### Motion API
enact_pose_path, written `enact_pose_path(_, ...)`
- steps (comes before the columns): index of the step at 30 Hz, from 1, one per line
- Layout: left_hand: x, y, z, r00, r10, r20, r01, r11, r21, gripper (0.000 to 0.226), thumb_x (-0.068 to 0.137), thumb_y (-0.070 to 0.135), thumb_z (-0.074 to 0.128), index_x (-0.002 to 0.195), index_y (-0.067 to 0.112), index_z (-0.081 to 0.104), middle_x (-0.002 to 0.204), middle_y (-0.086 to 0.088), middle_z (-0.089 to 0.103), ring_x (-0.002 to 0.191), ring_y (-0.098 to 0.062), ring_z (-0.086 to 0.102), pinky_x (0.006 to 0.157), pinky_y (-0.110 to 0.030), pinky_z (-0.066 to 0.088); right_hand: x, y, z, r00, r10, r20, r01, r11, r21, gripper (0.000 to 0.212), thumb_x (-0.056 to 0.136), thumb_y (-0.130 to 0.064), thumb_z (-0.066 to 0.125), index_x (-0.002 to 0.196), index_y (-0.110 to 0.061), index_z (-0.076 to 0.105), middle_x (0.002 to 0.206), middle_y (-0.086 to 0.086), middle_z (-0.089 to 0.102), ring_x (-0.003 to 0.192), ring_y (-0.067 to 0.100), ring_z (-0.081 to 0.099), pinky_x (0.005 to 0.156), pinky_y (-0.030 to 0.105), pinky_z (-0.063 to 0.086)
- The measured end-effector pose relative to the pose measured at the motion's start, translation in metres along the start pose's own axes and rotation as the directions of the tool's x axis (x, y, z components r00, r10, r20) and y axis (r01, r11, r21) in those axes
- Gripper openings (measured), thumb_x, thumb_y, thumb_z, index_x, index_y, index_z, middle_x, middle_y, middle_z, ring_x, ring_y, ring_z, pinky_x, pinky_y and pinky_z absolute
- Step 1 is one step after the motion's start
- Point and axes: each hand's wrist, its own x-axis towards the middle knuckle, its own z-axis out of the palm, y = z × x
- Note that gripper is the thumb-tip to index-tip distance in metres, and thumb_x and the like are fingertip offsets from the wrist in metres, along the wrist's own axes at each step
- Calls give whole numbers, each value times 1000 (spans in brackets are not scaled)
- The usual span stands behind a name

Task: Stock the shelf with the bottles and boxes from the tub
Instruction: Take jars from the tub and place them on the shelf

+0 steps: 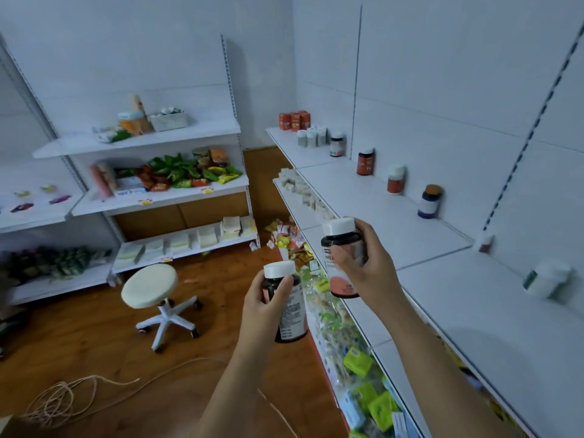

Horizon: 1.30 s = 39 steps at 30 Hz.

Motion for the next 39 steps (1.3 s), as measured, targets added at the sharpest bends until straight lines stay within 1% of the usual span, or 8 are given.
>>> enact_pose_path(6, 88, -18, -3, 1000, -17, -4, 17, 998, 66, 21, 90, 27, 66, 103, 41, 58, 88, 24, 70, 80, 4, 67, 56, -12, 51, 73, 42, 27, 999, 32, 13, -31, 999, -18, 63, 74, -62, 60, 128, -32, 48, 118, -11, 62, 108, 2, 60, 81, 10, 50)
enact_pose_path(12, 194, -35, -13, 998, -36, 48, 32, 996, 81, 25, 89, 31, 66, 102, 47, 52, 85, 39, 64, 79, 16, 62, 53, -9, 48, 152, 84, 61, 998, 55, -25, -56, 997, -53, 73, 74, -66, 59, 135, -28, 46, 125, -8, 61, 114, 6, 60, 90, 19, 53)
enact_pose_path(19, 332, -22, -41, 991, -14, 134, 12, 1000, 21, 27, 86, 34, 69, 103, 48, 54, 94, 26, 67, 83, 12, 64, 60, -13, 50, 270, 109, 121, 997, 26, -79, -34, 993, -111, 59, 87, -44, 69, 138, -28, 44, 130, -7, 59, 119, 9, 57, 94, 21, 52)
enact_pose_path(23, 408, -13, -60, 984, 14, 176, -20, 999, 34, 32, 77, 43, 70, 108, 44, 59, 106, 13, 66, 93, -2, 66, 67, -16, 51, 333, 114, 153, 992, 19, -129, -33, 993, -109, 56, 88, -38, 69, 137, -28, 45, 128, -9, 59, 118, 5, 56, 88, 8, 47)
enact_pose_path(26, 459, -17, -66, 980, 11, 197, -17, 1000, 26, 40, 73, 49, 70, 110, 43, 58, 110, 13, 65, 97, -4, 64, 71, -20, 51, 372, 130, 170, 986, 27, -162, -45, 993, -110, 53, 89, -34, 69, 136, -28, 46, 127, -9, 60, 117, 4, 57, 88, 8, 47)
enact_pose_path(31, 525, -36, -51, 965, -21, 261, 11, 999, 38, 27, 84, 34, 72, 99, 49, 55, 98, 23, 63, 87, 3, 63, 67, -15, 48, 429, 168, 181, 977, 58, -206, -86, 988, -131, 54, 89, -34, 70, 137, -26, 46, 127, -9, 61, 117, 6, 58, 92, 15, 49)
enact_pose_path(35, 590, -50, -27, 948, -52, 314, 32, 997, 68, 27, 84, 33, 73, 97, 49, 55, 91, 27, 64, 82, 12, 62, 61, -11, 48, 485, 203, 174, 961, 73, -265, -111, 985, -132, 53, 89, -32, 70, 136, -26, 47, 125, -9, 62, 112, 2, 59, 85, 8, 46)
enact_pose_path(39, 673, -63, 3, 930, -72, 359, 37, 994, 105, 26, 82, 36, 73, 101, 46, 58, 100, 19, 67, 89, 3, 65, 71, -18, 51, 555, 246, 159, 940, 85, -330, -124, 987, -99, 49, 88, -33, 71, 132, -30, 49, 121, -13, 63, 105, -9, 59, 80, 5, 44)
